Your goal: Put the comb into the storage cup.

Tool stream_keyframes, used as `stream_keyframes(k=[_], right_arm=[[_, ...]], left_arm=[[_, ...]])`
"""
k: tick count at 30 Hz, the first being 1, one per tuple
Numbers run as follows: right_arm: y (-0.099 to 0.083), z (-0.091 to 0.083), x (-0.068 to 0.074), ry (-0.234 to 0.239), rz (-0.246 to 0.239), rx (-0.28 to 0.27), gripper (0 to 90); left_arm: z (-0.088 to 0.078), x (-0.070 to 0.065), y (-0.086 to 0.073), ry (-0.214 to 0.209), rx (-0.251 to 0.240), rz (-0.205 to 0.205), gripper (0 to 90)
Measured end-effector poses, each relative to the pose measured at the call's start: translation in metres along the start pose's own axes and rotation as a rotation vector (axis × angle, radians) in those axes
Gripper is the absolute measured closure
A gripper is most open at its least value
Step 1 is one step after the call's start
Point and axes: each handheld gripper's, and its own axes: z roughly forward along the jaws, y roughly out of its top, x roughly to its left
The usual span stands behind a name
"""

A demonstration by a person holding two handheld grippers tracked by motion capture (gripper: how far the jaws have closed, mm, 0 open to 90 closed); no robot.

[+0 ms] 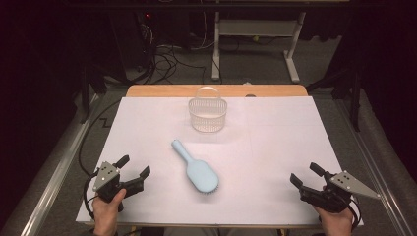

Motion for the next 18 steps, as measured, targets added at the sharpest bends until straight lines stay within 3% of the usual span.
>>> stream_keyframes(k=[18], right_arm=[[0.000, 0.001, 0.000, 0.003, 0.012, 0.003, 17.2]], left_arm=[[0.007, -0.012, 0.005, -0.037, -0.007, 0.032, 15.9]])
